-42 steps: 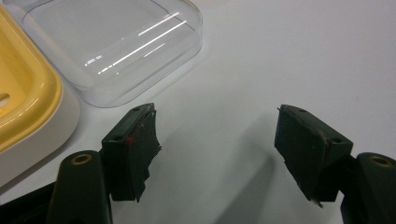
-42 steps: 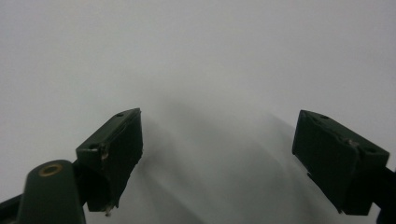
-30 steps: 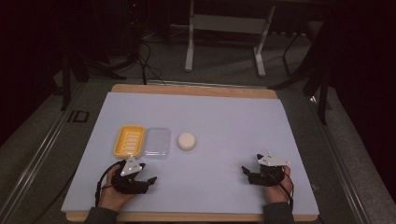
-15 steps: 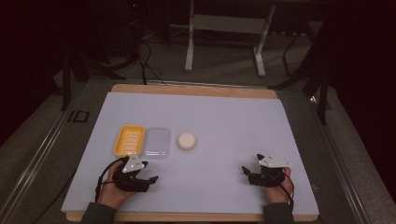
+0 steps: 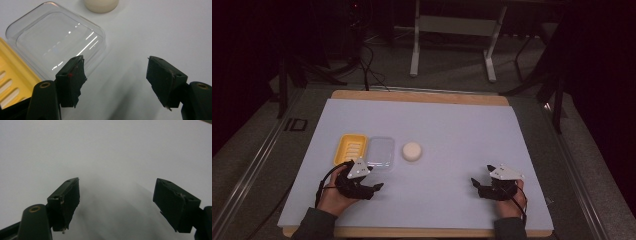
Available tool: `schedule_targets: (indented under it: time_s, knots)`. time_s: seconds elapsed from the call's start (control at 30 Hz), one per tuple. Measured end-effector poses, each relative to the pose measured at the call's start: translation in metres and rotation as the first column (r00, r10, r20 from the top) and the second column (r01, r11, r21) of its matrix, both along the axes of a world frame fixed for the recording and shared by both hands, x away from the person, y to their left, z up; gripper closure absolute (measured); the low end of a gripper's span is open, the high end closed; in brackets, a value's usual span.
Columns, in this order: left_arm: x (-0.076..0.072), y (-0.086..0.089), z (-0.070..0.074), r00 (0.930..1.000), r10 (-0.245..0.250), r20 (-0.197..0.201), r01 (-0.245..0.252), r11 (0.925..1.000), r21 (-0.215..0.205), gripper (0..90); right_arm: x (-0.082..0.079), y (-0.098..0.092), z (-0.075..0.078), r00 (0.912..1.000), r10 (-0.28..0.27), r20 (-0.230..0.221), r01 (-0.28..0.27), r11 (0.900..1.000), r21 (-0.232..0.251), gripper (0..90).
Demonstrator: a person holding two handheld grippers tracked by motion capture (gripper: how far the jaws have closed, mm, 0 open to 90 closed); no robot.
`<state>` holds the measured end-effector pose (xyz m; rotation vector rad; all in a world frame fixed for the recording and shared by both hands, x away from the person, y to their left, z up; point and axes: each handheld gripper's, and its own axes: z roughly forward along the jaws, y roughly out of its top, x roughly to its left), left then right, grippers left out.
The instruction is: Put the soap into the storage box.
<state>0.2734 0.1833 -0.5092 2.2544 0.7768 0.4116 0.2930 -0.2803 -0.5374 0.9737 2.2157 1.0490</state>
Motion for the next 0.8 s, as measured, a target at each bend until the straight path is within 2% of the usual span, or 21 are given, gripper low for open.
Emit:
schedule_targets:
  time_s: [0.2, 0.33, 0.47, 0.8]
  knots:
    - [0.005, -0.003, 0.005, 0.9999, -0.014, 0.004, 0.014, 0.9998, 0.016, 31.3, 0.0, 0.0, 0.0, 1.0, 0.001, -0.001, -0.001, 1.0, 0.0, 21.1]
    - [0.009, -0.005, 0.008, 0.9995, -0.032, -0.007, 0.032, 0.9995, 0.0, 31.4, 0.0, 0.0, 0.0, 1.0, 0.002, -0.002, -0.002, 1.0, 0.002, 21.1]
    - [0.013, -0.01, 0.013, 0.9988, -0.048, -0.001, 0.048, 0.9986, 0.023, 31.4, 0.0, -0.001, 0.0, 1.0, 0.001, -0.002, -0.001, 1.0, 0.005, 21.1]
    - [0.023, -0.018, 0.018, 0.9977, -0.068, 0.008, 0.067, 0.9968, 0.043, 31.2, 0.0, -0.001, 0.0, 1.0, 0.003, -0.002, -0.003, 1.0, 0.006, 21.1]
